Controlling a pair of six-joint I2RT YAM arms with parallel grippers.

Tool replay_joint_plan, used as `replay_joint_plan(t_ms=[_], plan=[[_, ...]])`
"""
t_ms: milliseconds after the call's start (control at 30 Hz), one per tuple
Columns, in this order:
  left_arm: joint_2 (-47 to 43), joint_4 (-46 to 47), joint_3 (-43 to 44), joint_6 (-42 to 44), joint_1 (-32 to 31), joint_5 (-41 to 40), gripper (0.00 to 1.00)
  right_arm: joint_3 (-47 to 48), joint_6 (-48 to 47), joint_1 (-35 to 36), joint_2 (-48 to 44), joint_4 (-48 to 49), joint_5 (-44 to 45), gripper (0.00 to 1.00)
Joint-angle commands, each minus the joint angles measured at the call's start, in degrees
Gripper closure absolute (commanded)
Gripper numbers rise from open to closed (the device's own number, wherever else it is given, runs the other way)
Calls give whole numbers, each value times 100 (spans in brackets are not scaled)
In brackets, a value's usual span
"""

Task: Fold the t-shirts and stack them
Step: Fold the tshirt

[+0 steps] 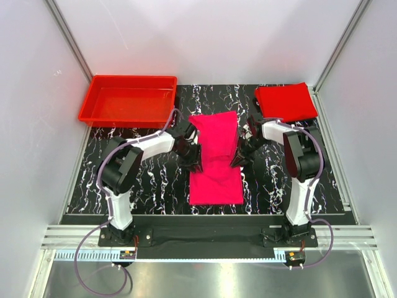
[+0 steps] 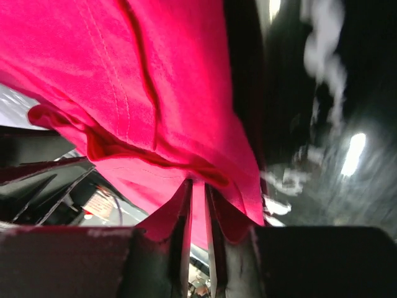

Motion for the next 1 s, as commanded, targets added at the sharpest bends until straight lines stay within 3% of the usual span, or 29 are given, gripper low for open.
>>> replay_joint_plan(t_ms=[0, 67, 200, 300, 400, 533, 633, 667, 733, 767, 867, 967], plan=[[383, 328, 259, 360, 157, -141, 57, 487, -328, -151, 338, 16, -66, 79], [410, 248, 373, 598, 218, -133, 56, 663, -450, -151, 383, -81, -49, 77], [-247, -59, 234, 879, 219, -308, 41, 585, -592, -160, -213, -441, 283, 51], [-1152, -357, -3, 932, 219, -413, 37, 199, -653, -160, -1056, -705, 469, 43], [-2005, -569, -476, 775, 219, -449, 33, -504, -548, -160, -1760, -776, 365, 37], [-2726, -280, -1520, 380, 219, 199, 30, -1662, -443, -160, -2480, -495, 408, 26], [-3052, 413, -2487, -50, 201, 691, 33, -2156, -285, -169, -2640, -126, 198, 31], [-3114, 641, -2639, -165, 210, 815, 36, -2219, -154, -169, -2658, -30, 119, 46], [-3202, 1169, -2833, -402, 201, 1000, 39, -2281, -39, -169, -2746, 208, -75, 56], [-3185, 1362, -2834, -465, 210, 1045, 42, -2264, 14, -169, -2763, 243, -145, 67], [-3114, 1906, -2694, -781, 210, 1221, 47, -2062, 50, -169, -2615, 340, -408, 80], [-2703, 2233, -2257, -975, 201, 1265, 51, -1606, 181, -151, -2220, 506, -654, 82]])
